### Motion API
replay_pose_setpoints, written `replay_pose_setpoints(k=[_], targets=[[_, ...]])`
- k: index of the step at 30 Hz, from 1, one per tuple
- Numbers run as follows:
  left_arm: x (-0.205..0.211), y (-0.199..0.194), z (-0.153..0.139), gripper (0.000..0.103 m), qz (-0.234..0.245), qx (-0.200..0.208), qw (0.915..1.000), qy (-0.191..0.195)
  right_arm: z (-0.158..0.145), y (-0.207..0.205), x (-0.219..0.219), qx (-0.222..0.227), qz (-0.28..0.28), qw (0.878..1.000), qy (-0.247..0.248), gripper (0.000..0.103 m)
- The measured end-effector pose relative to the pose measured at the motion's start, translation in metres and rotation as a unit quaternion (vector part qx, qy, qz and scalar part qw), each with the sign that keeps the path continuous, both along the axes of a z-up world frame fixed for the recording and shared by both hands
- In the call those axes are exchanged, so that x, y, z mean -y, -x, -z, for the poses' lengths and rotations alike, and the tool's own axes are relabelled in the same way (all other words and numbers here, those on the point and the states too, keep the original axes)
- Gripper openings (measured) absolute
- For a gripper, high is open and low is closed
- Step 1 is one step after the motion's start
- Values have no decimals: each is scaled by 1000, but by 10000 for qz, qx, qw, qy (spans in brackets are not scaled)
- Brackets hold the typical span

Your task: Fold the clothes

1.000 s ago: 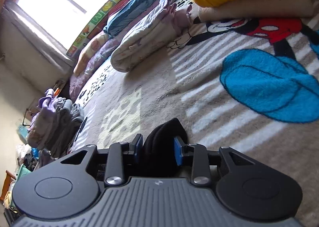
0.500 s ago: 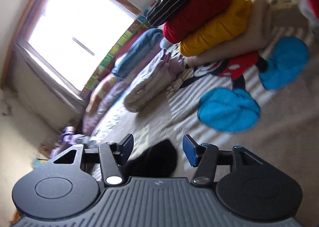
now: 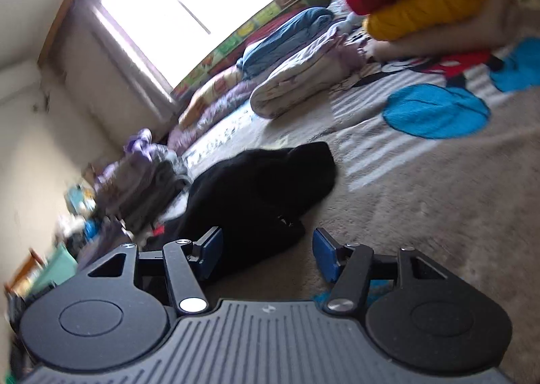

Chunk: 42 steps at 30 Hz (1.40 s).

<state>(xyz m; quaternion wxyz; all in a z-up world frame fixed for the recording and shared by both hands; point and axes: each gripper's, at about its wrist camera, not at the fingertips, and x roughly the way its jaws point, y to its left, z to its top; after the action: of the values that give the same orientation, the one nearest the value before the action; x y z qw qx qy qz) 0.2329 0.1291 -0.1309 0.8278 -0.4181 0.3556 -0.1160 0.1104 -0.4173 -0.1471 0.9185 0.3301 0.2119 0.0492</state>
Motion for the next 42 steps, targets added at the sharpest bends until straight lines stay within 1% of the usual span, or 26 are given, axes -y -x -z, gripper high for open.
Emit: replay_pose_setpoints(k=[4,6,7,8,9,10,12,13,14,15,16,19,22,24,25,27,28,29,30,31,35,37,39,40,41,42], targets=[[7,-9,3,62,-1,124,9999,-65,2,-6,-1,-55,-104,9999,41,60],[12,-13,4,59,-19,207,9998,-55,3,-7,0,-81,-168,9998,2,60],[14,-15,5,56,-19,236,9997,-44,3,-7,0,-74,-201,9998,-10,60],[16,-16,5,44,-19,265,9996,-33,2,-7,-1,-51,-235,9997,-17,59],[19,-18,5,30,-20,294,9996,-22,1,-6,-1,-29,-269,9996,-24,54],[21,-20,5,25,-20,323,9995,-11,1,-7,-2,-15,-319,9995,-35,50],[27,-20,2,9,-22,468,9988,-109,-3,-7,-2,29,-417,9991,-118,29],[29,-19,-1,7,-31,572,9981,-231,-6,-6,-1,94,-427,9988,-231,24],[30,-17,-6,7,-29,683,9971,-323,-10,-5,0,158,-437,9983,-344,13],[32,-16,-10,6,-9,797,9961,-373,-13,-4,1,223,-447,9977,-457,3],[33,-14,-14,5,11,911,9949,-424,-17,-3,2,287,-457,9969,-569,3],[33,-6,-26,3,84,1189,9919,-441,-28,1,5,480,-486,9935,-906,3],[30,6,-37,3,122,1380,9900,-267,-38,4,9,672,-514,9886,-1242,3],[27,16,-46,3,105,1515,9883,-148,-46,8,7,631,-515,9888,-1253,3],[25,21,-51,3,68,1576,9874,-96,-50,10,5,557,-486,9909,-1126,5],[18,32,-58,2,-49,1661,9861,-19,-51,12,1,293,-359,9968,-658,14],[13,35,-59,2,-93,1654,9862,28,-48,12,0,166,-324,9980,-518,18],[8,38,-60,2,-161,1612,9868,47,-43,12,-1,37,-262,9988,-418,39],[4,39,-59,2,-226,1570,9873,33,-38,11,0,-87,-204,9991,-361,56],[1,39,-57,2,-267,1517,9881,2,-33,9,0,-199,-157,9992,-295,60],[-3,33,-44,2,-298,1244,9917,-145,-15,-5,0,-501,-28,9987,-89,62],[-1,28,-38,2,-237,1131,9930,-237,-9,-14,2,-530,33,9984,-212,64],[1,24,-32,2,-162,1027,9941,-306,-6,-22,5,-460,100,9981,-398,67],[3,21,-29,2,-124,980,9946,-318,-5,-27,6,-426,78,9978,-510,67],[4,19,-26,2,-98,919,9951,-338,-3,-31,5,-422,9,9974,-587,61],[6,15,-23,2,-70,861,9955,-381,-3,-34,3,-438,-73,9971,-623,44]])
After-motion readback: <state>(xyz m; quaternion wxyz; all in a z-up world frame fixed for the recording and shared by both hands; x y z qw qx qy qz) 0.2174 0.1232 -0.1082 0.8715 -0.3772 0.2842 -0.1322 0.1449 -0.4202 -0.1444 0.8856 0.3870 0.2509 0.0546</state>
